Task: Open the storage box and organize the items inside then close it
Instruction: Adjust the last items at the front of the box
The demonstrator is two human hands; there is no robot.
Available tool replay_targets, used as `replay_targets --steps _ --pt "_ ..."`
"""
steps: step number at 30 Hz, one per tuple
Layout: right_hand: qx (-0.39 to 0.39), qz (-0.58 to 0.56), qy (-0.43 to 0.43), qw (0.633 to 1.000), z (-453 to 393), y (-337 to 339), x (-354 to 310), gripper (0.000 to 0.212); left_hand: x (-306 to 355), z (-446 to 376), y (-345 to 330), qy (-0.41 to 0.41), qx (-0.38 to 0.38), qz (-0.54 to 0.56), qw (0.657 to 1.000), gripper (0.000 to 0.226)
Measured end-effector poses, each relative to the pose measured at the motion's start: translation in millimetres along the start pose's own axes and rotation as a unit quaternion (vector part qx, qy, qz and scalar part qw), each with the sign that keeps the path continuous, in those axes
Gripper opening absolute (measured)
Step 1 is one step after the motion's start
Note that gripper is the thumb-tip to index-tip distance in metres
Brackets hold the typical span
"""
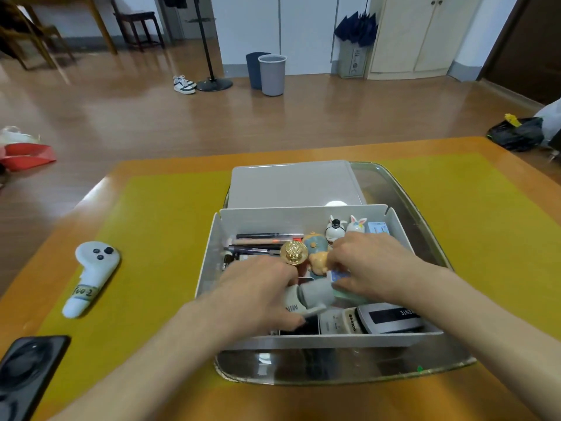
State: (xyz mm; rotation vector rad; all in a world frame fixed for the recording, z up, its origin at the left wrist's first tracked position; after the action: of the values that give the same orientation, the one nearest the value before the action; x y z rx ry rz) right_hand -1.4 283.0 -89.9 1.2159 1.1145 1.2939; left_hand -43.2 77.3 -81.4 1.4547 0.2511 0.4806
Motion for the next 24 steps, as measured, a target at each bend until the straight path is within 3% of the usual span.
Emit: replay_targets --steps 5,9,12,15,20,24 --pt "0.009 -0.051 -0.028 0.998 3 11 6 0.021 4 -6 -15 -0.027 -0.004 0.024 0.999 0.046" --pt "0.012 -0.215 -0.087 0.973 11 45 16 0.039 -12 -1 -7 -0.03 -0.006 0.083 0.996 0.05" --pt "0.049 -0.311 -0.091 0.945 0 62 9 0.025 -47 4 7 -0.017 0.052 0.064 0.996 0.034" --pt "0.079 -0.303 -0.086 0.946 -31 65 -14 0.017 -80 4 10 -0.018 0.053 -0.038 0.998 0.018" --pt "0.048 -0.289 -0.104 0.95 -74 43 -49 0.02 -98 5 -7 -0.068 -0.023 -0.079 0.994 0.027" --pt "0.018 -0.299 -0.104 0.948 -86 26 -62 0.016 -94 7 -8 -0.073 -0.032 -0.128 0.989 0.029"
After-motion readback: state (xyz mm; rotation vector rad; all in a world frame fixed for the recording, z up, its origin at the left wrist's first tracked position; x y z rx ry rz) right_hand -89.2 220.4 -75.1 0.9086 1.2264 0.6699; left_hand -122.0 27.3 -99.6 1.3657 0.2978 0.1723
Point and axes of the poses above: each hand's wrist, its own z-axis away from the middle knuckle, its own y-axis out of the back of the hand, x = y × z, the point moved 1 cm from there along -z, towards the middle knuckle, and after that the axes turned 13 degrees about -y, right-handed, at the moved point
